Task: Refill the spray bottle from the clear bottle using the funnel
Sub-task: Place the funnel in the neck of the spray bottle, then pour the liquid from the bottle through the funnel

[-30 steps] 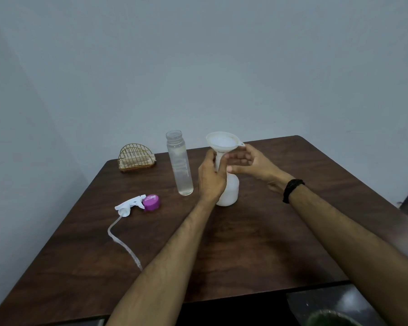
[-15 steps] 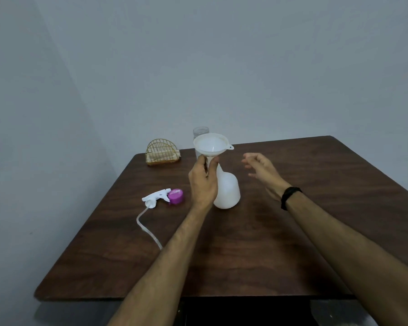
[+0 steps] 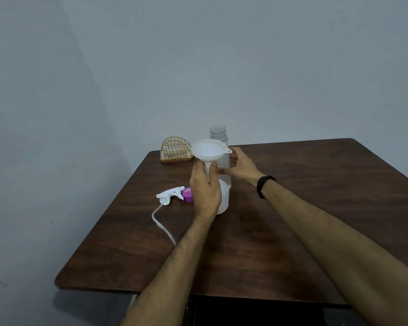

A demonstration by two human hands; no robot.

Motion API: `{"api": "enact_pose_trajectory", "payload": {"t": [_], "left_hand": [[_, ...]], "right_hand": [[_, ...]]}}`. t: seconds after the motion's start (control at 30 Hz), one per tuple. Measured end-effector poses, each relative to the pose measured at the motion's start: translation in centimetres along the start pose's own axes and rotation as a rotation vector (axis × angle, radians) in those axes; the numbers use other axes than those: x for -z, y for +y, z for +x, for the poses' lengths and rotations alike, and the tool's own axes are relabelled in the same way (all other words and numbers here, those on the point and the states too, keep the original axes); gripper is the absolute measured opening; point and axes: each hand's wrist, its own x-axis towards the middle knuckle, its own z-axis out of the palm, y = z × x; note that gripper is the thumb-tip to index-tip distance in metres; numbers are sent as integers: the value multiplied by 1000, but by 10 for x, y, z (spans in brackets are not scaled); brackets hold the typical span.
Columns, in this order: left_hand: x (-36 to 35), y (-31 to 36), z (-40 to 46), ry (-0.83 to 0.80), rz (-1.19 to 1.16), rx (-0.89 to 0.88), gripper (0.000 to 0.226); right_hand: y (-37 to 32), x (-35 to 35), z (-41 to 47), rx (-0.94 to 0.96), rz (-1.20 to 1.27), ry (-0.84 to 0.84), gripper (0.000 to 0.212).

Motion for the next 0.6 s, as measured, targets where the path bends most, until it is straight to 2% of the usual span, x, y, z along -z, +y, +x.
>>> {"api": "enact_pose_trajectory", "payload": {"t": [0.13,0.23,0.6], "left_hand": [[-7,0,-4,67,-32,32,28],[-10,0,-5,79,-61,65,28],[-18,3,-7,70,-87,74,27]], "right_hand": [[-8,-11,1,63,39,6,77],[-12,-15,1,88,63,10,67],[-3,10,-9,64,27,92,69]]}}
